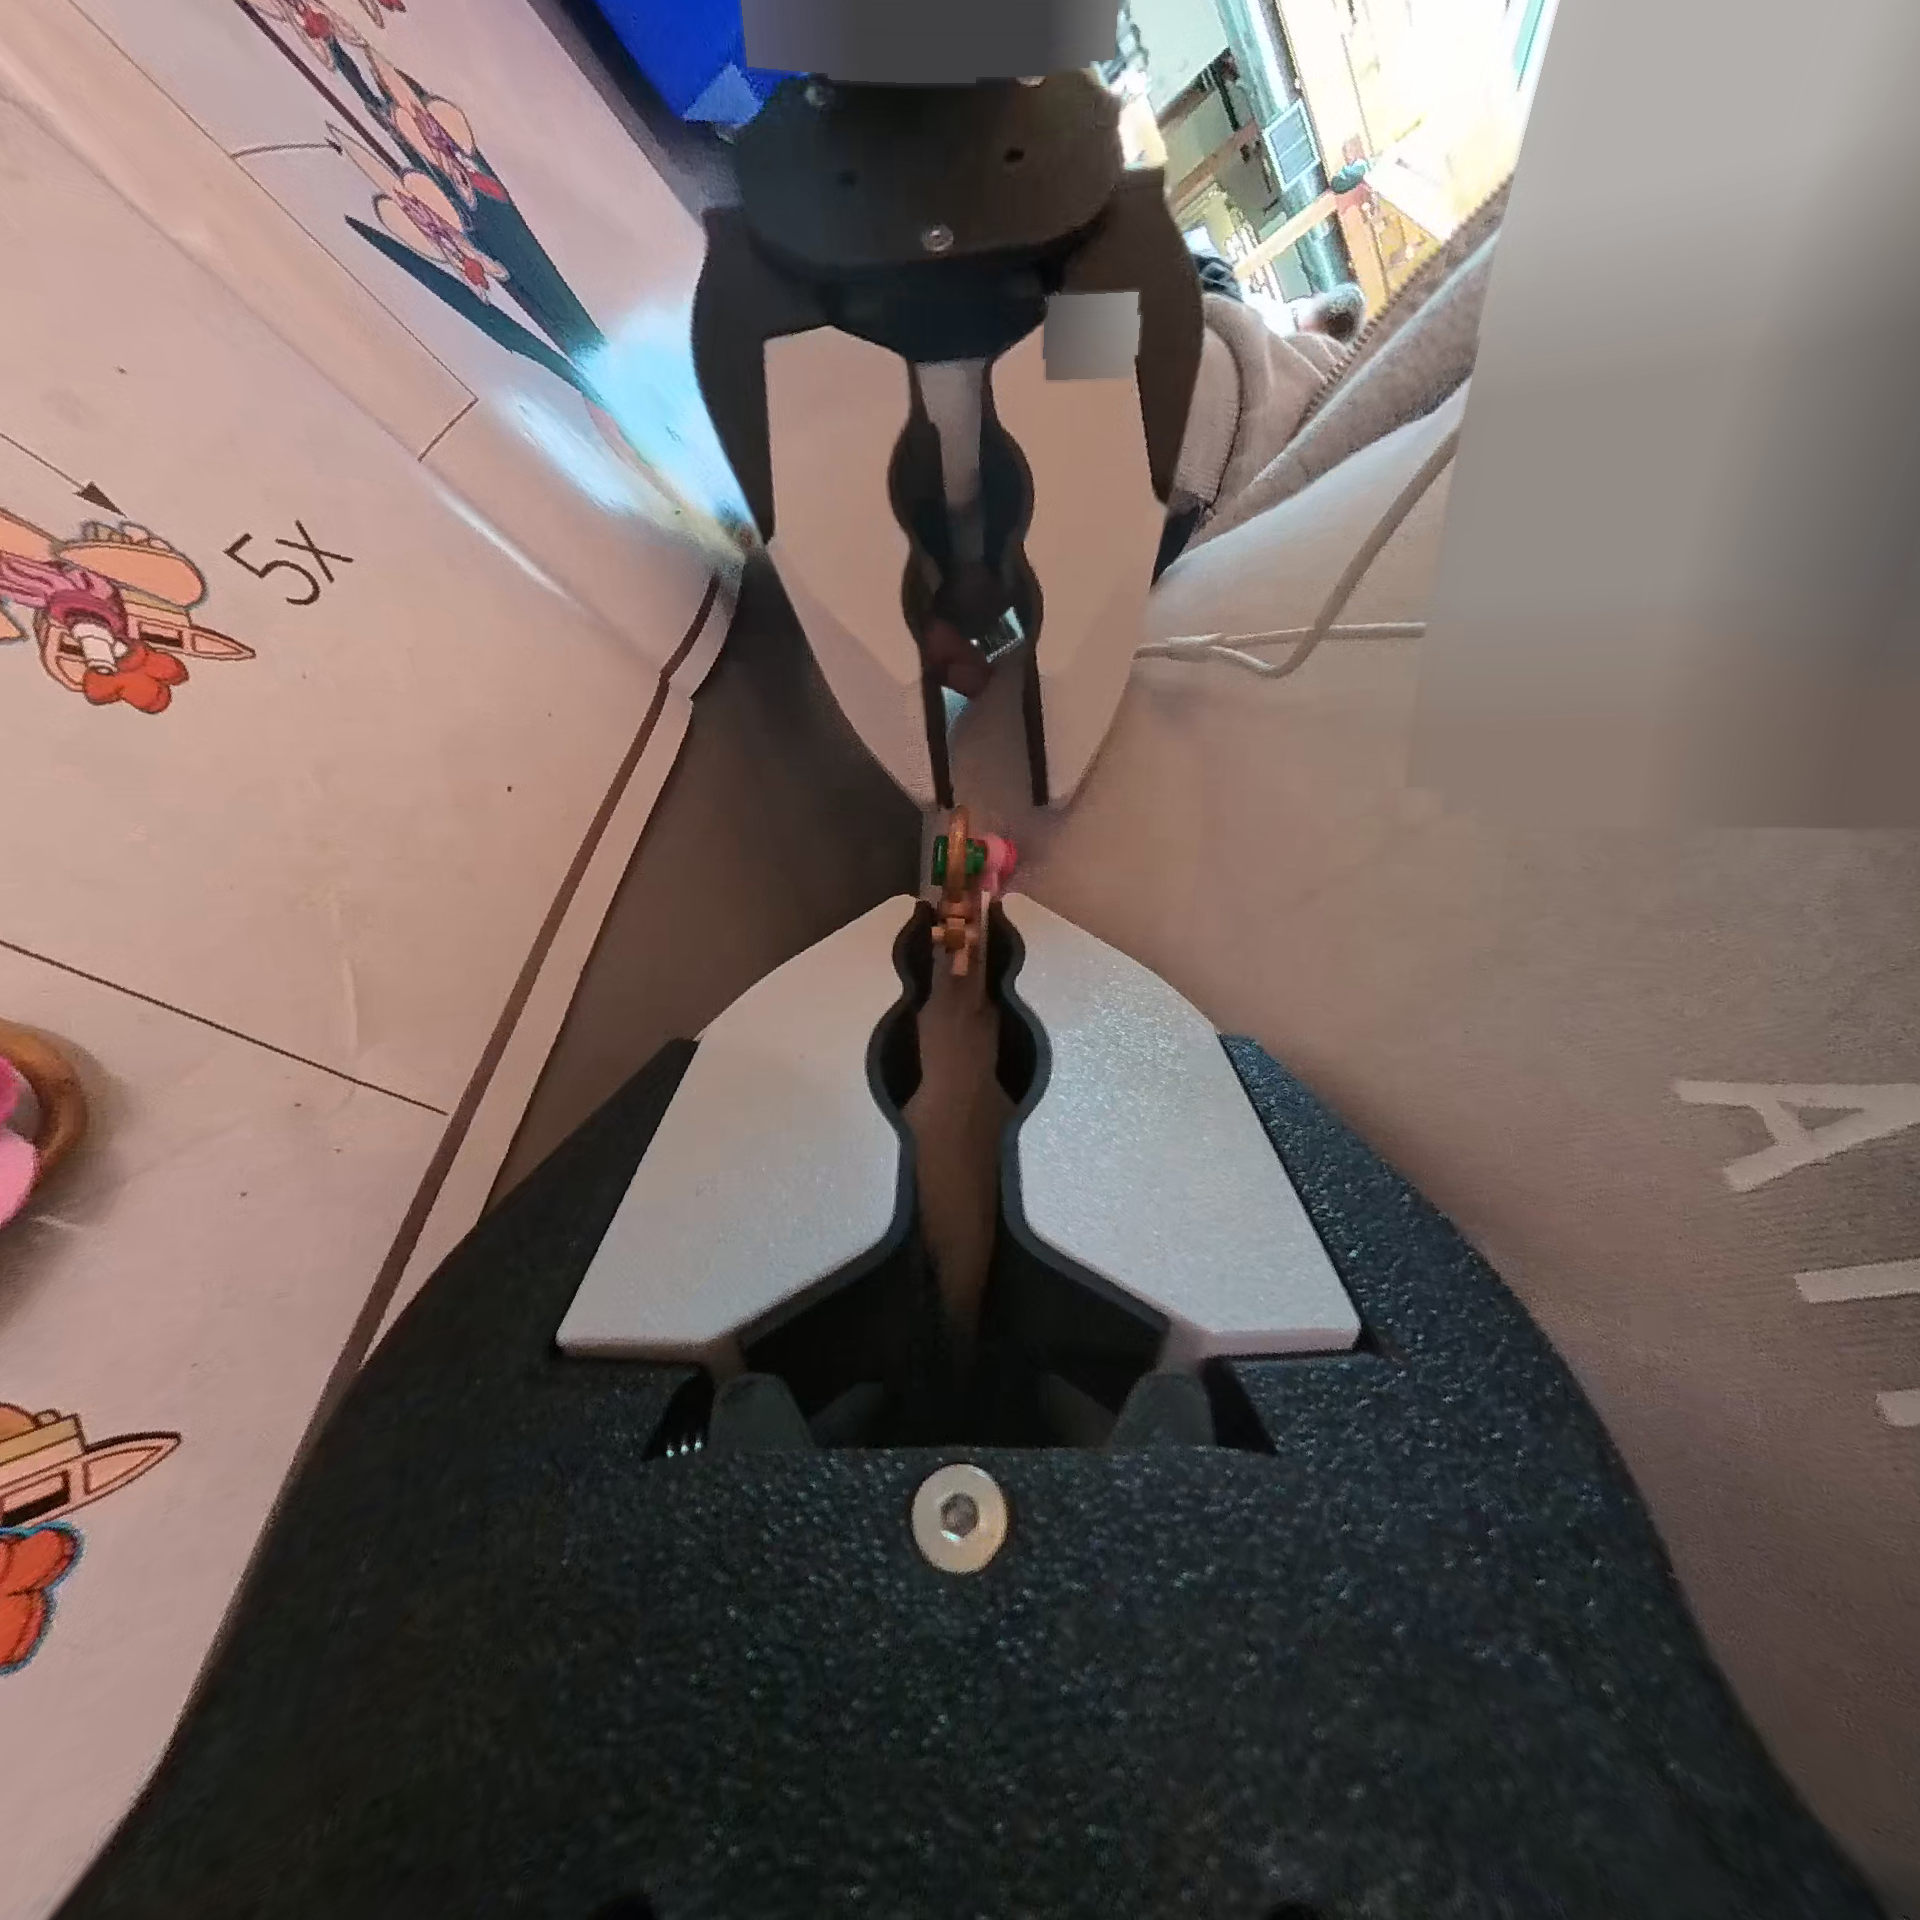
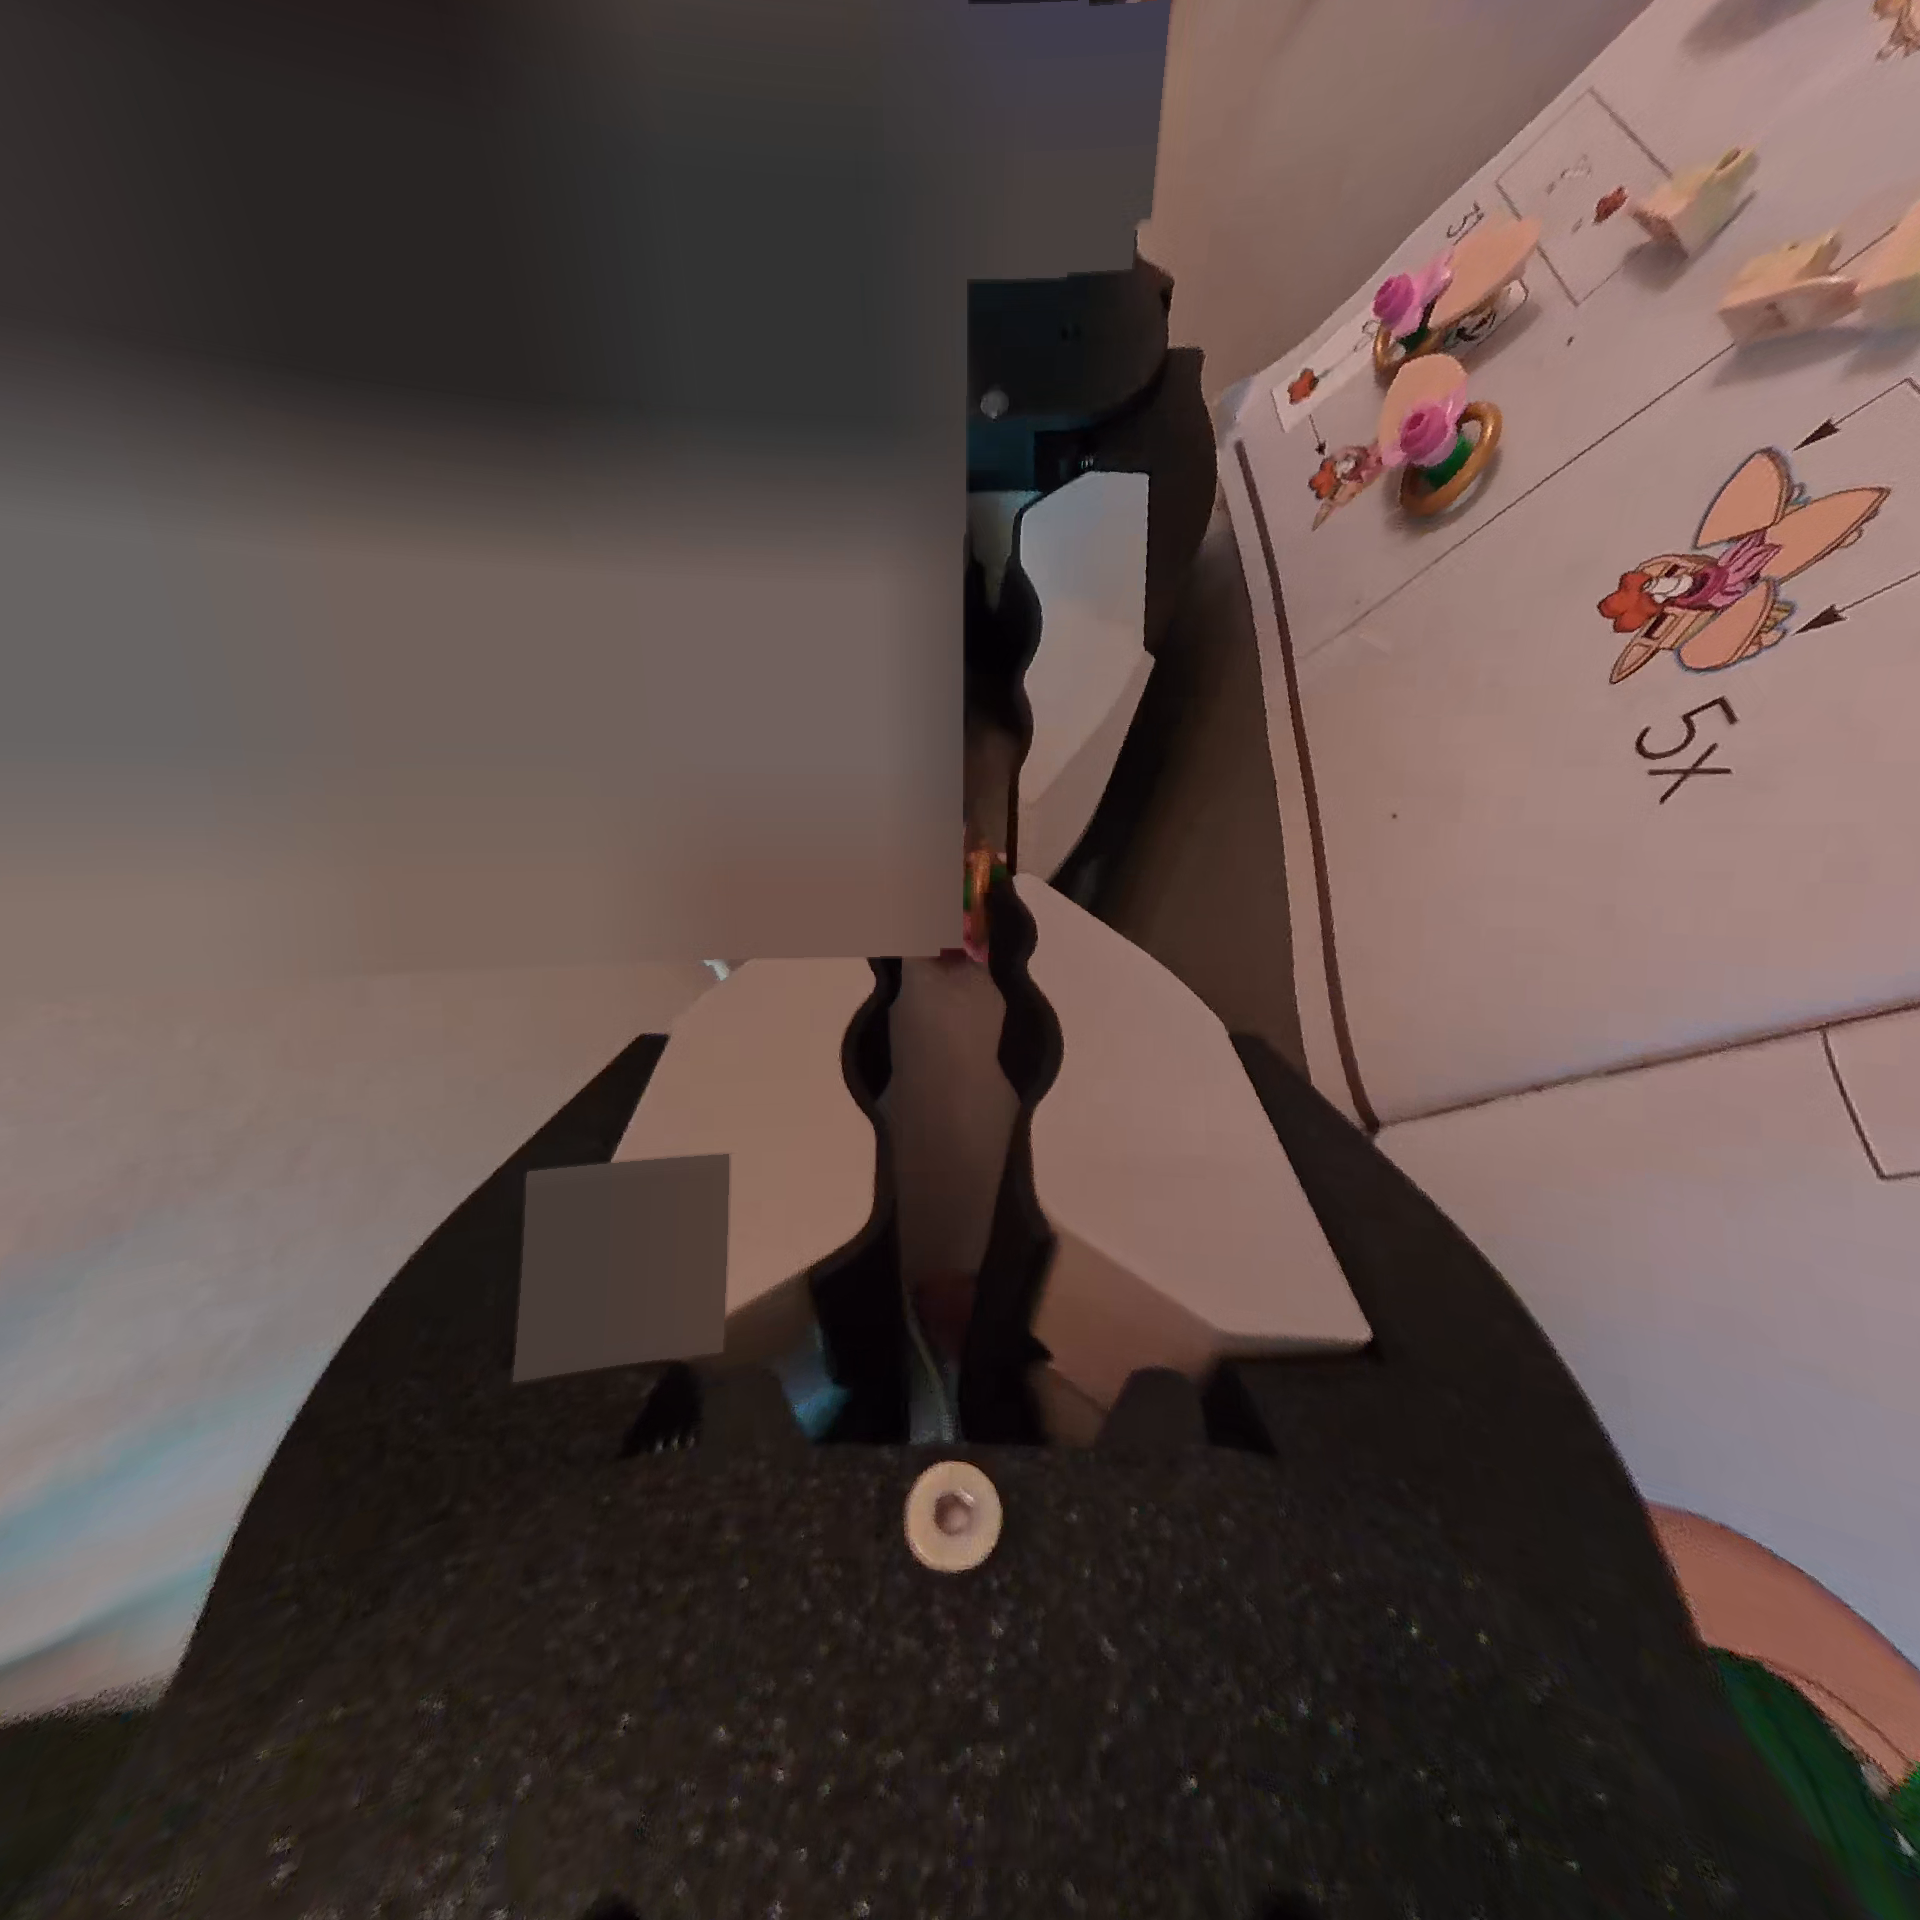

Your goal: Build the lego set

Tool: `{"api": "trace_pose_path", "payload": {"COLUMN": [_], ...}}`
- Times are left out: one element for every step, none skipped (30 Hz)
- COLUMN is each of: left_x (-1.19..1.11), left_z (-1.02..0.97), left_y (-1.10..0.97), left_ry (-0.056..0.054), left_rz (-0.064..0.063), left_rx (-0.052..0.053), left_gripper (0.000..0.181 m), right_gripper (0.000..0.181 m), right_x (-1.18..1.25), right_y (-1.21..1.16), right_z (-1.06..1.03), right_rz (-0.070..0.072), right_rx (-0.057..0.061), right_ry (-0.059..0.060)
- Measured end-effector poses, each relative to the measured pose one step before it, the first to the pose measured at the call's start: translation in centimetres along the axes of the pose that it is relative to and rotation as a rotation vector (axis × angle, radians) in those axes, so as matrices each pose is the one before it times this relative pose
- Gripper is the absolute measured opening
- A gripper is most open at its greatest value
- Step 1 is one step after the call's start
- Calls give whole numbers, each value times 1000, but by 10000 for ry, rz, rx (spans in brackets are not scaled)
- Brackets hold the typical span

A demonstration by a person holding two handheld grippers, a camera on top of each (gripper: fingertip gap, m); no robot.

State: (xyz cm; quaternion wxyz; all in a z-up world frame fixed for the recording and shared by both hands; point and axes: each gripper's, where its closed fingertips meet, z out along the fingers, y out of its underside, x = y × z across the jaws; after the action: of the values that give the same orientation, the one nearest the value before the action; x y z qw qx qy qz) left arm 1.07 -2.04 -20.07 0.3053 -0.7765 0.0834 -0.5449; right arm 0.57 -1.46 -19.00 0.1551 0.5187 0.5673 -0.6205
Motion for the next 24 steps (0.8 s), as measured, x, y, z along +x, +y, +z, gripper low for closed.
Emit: {"api": "trace_pose_path", "payload": {"left_x": [-79,-77,-163,-235,-330,-186,77,-36,-159,-289,-355,-403,-368,-277,-197,-149,-117,-95,-53,0,14,57,57,70], "left_z": [-22,-12,-34,-86,-137,-171,-96,-9,-5,-115,-246,-382,-441,-403,-321,-215,-121,-99,-103,-118,-127,-115,-81,-41], "left_y": [-50,-43,-86,-175,-219,-229,-115,45,56,-105,-318,-433,-492,-459,-373,-229,-152,-130,-149,-180,-200,-174,-129,-102], "left_ry": [-10,-49,-122,-158,-191,-69,78,-31,-118,-213,-252,-250,-204,-147,-136,-146,-167,-168,-128,-75,-50,-3,0,-7], "left_rz": [-128,-50,-37,-71,-143,-140,-41,-40,-54,-29,-13,-22,-42,-51,-3,88,150,162,134,97,75,81,88,94], "left_rx": [49,32,53,129,176,182,95,-22,-28,91,233,319,373,371,308,201,135,141,154,183,194,159,116,88], "left_gripper": [9,9,9,9,9,9,9,9,9,9,9,9,9,9,9,9,9,9,9,9,9,9,9,9], "right_gripper": [16,16,16,16,15,14,13,12,13,13,14,14,15,16,16,16,16,16,17,17,17,17,16,15], "right_x": [84,48,76,196,297,215,104,22,71,211,234,184,335,518,501,391,340,226,106,-9,-93,-49,69,120], "right_y": [197,55,-48,-12,-8,-15,-82,-12,172,268,291,259,206,200,282,376,378,294,111,9,-2,73,201,312], "right_z": [-120,-142,-179,-255,-307,-244,-116,48,155,189,145,80,32,-15,25,31,-32,-152,-294,-396,-402,-346,-218,-88], "right_rz": [-165,-128,-70,-67,-121,-186,-186,-118,-77,-143,-248,-280,-242,-282,-374,-437,-432,-348,-180,-2,80,49,-20,-95], "right_rx": [-181,-66,12,-6,-23,-22,25,0,-135,-196,-227,-235,-239,-261,-320,-389,-378,-267,-86,54,106,84,4,-85], "right_ry": [146,114,109,147,203,161,107,62,75,188,229,204,309,446,480,467,472,402,295,181,120,182,289,346]}}
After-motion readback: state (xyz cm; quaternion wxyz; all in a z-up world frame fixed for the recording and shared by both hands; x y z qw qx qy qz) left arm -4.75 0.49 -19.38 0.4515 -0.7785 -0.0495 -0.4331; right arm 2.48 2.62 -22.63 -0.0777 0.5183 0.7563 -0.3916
